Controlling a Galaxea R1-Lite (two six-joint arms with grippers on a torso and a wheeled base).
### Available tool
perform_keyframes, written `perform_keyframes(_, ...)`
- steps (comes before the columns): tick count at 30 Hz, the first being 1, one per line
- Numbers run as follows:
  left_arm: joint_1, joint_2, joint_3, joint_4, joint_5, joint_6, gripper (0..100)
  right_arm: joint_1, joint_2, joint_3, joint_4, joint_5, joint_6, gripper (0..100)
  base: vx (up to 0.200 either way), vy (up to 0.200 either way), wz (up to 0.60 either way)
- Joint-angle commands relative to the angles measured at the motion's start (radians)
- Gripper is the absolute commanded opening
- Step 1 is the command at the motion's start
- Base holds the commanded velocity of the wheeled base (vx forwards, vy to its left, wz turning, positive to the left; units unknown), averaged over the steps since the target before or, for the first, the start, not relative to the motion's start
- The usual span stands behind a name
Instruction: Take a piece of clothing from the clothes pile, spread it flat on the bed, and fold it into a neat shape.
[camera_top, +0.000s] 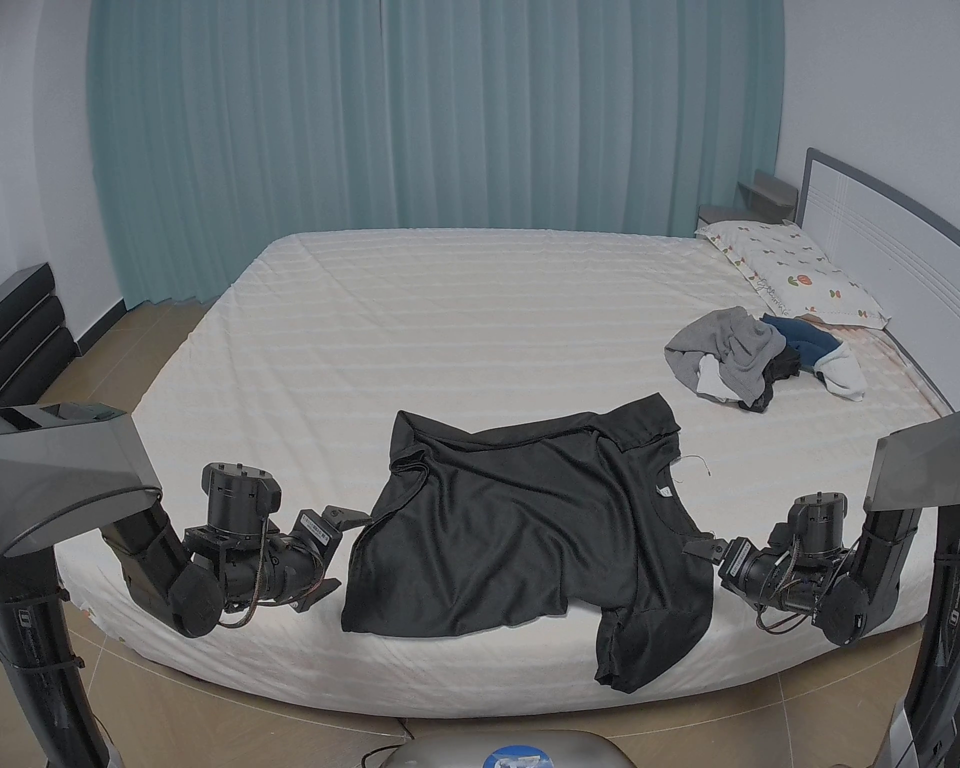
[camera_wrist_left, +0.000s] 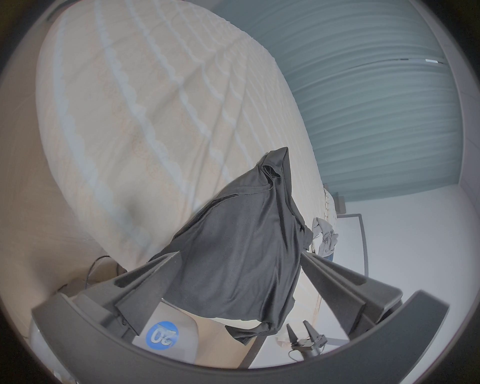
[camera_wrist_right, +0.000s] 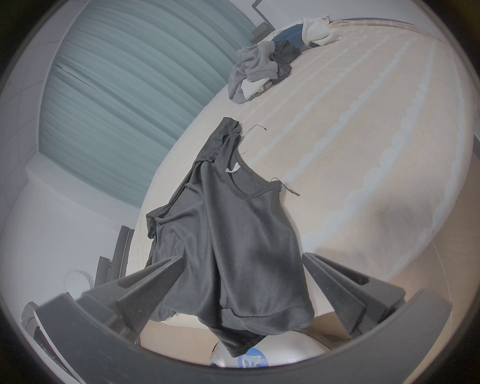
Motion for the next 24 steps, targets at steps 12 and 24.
perform_keyframes(12,-0.004,-0.004,-0.018,-0.002,-0.004,-0.035,100,0.021,0.014,0.013,-0.034,-0.006,0.0,100,0.0,-0.167,0.0)
perform_keyframes(24,0.004,-0.009,-0.026,-0.002,0.008,-0.025,100,0.045,0.014,0.013,-0.035,-0.005,0.005,100,0.0,-0.183,0.0)
